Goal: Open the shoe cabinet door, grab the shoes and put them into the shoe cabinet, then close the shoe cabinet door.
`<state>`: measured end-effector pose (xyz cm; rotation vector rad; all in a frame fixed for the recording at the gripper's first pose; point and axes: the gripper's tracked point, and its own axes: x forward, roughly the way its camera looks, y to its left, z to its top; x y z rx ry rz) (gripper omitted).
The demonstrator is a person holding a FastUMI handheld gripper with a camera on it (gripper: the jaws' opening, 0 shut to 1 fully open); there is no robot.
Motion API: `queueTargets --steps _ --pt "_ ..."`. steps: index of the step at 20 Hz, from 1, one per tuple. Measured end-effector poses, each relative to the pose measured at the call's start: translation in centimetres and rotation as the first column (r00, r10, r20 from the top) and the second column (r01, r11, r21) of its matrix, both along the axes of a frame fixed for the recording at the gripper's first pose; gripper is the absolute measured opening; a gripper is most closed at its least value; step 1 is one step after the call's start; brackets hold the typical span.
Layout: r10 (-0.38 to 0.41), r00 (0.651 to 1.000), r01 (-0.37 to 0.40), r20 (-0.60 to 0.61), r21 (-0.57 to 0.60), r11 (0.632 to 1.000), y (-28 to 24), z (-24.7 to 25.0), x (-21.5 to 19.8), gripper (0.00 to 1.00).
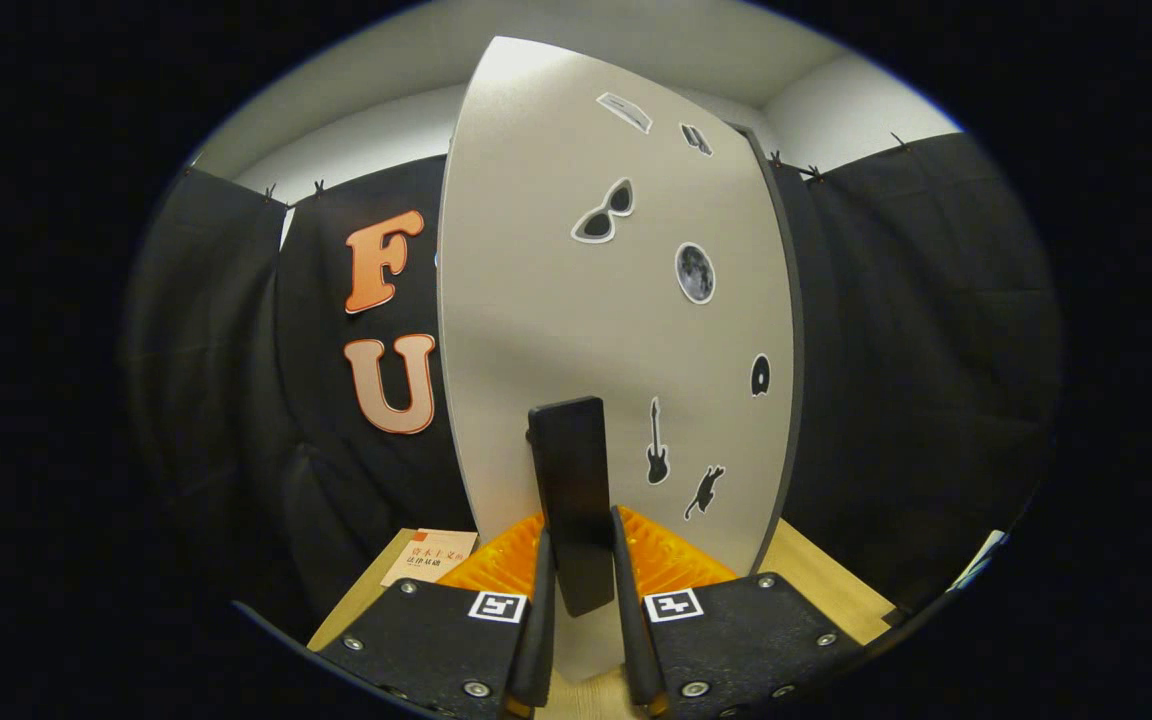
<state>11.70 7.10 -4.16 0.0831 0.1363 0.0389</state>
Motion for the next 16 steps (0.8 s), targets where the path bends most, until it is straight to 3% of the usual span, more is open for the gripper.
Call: queueTargets --steps 16 --pt "-0.087 0.996 0.088 0.012 -0.021 0.996 -8.7 -0.4 -5.5 0.29"
